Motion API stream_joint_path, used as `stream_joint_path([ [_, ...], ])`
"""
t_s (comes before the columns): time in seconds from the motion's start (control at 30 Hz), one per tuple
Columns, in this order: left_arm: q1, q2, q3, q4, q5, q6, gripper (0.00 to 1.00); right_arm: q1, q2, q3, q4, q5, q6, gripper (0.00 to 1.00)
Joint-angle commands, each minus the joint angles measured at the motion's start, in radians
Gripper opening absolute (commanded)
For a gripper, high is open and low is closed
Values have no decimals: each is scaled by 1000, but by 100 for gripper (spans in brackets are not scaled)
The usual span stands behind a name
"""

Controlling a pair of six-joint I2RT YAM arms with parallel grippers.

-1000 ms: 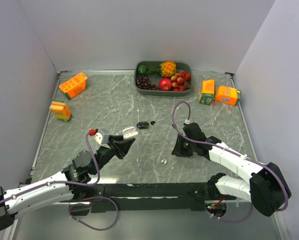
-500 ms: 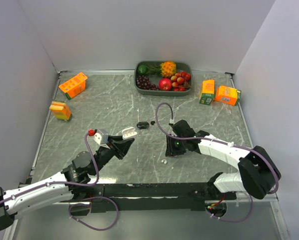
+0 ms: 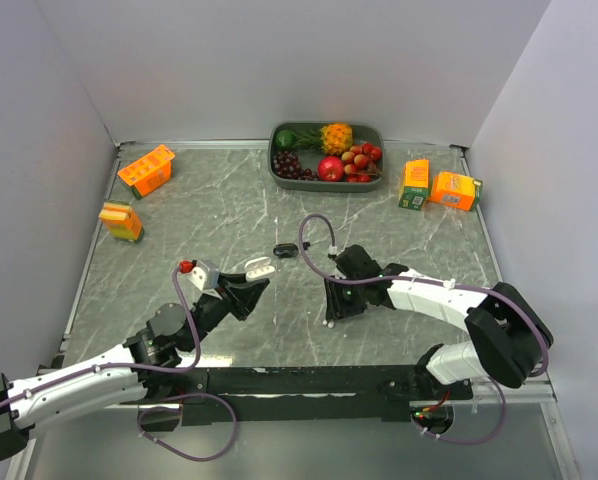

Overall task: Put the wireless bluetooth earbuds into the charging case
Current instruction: Pick up the earbud from the center of the board.

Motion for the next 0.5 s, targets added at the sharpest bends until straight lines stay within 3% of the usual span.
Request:
stream_joint_path([
  [0.0,-9,-4,5,32,-3,-17,1,10,22,13,39,1,-3,43],
  [0.47,-12,-2,-1,26,-2,-20,1,20,19,-25,52,-22,0,36],
])
